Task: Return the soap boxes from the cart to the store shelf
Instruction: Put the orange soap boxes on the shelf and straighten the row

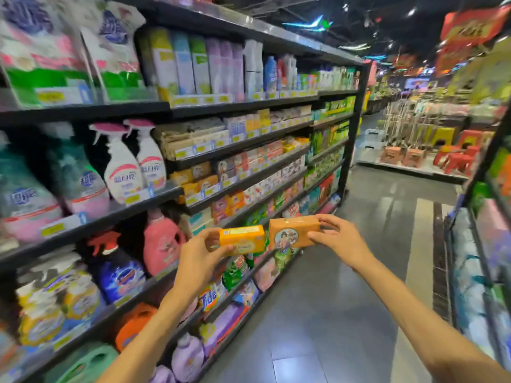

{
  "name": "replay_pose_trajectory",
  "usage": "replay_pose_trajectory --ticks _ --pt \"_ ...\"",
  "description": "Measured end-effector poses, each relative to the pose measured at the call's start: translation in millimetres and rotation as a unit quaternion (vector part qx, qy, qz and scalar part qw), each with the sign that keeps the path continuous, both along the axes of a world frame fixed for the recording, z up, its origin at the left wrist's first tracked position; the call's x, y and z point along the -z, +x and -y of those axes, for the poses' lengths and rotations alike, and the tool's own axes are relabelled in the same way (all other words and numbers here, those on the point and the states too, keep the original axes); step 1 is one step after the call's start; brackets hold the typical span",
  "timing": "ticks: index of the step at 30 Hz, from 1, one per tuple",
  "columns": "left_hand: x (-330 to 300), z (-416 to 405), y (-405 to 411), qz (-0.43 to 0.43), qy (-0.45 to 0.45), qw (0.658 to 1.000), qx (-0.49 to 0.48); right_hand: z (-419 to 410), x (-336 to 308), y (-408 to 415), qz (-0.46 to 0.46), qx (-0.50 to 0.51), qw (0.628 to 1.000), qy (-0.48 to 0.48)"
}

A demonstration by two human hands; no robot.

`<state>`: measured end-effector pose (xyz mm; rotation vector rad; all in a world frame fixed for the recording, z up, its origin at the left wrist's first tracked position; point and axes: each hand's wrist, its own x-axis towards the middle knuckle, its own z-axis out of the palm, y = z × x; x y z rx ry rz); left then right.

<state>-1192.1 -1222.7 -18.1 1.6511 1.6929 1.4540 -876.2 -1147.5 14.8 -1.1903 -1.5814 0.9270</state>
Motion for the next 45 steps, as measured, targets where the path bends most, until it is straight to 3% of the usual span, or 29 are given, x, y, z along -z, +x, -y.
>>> replay_pose_trajectory --ticks 10,24,35,45 --pt "-7 -121 34 -0.005 0.000 1.000 -0.015 -138 9 26 -0.001 -0.010 1.000 -0.012" --pt "5 -303 -61 0.024 0.013 0.986 -0.162 -376 14 -93 0.018 -0.146 0.989 -0.013" --pt "17 -338 -113 0.022 0.003 0.932 -0.362 -485 31 -221 0.024 -0.300 0.953 -0.011" --pt "8 -377 -109 -0.024 -0.010 0.870 -0.493 -541 32 -254 0.025 -0.387 0.922 -0.006"
